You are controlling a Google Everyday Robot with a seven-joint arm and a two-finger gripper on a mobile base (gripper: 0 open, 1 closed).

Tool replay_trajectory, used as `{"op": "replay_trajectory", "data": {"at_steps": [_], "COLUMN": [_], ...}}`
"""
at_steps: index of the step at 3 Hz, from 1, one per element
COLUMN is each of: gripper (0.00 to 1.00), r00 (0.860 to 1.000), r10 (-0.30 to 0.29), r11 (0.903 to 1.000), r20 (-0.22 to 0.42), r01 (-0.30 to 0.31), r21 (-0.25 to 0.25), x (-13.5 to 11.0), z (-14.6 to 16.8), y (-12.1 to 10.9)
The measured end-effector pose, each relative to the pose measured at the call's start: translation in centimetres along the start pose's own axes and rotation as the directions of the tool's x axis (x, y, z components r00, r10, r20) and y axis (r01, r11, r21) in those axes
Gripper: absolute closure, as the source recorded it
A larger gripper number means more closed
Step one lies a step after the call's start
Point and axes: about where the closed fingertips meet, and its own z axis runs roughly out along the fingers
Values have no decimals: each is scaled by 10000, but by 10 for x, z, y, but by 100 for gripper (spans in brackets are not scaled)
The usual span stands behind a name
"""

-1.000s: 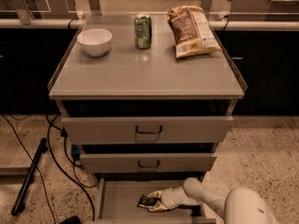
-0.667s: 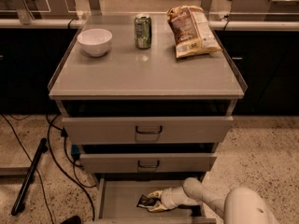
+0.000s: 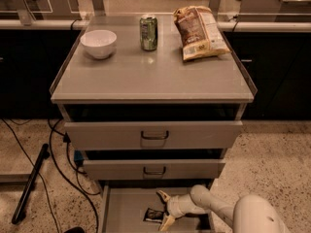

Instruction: Place rxbar chocolate into bottom drawer

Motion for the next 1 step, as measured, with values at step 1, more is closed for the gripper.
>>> {"op": "replay_trajectory", "data": {"at_steps": [1], "gripper": [0], "r00": [10000], "r10": [0], "r11": [10000], "r20": [0], "r01": [0], "r21": [0], "x": [0], "z": [0], "y": [0]}}
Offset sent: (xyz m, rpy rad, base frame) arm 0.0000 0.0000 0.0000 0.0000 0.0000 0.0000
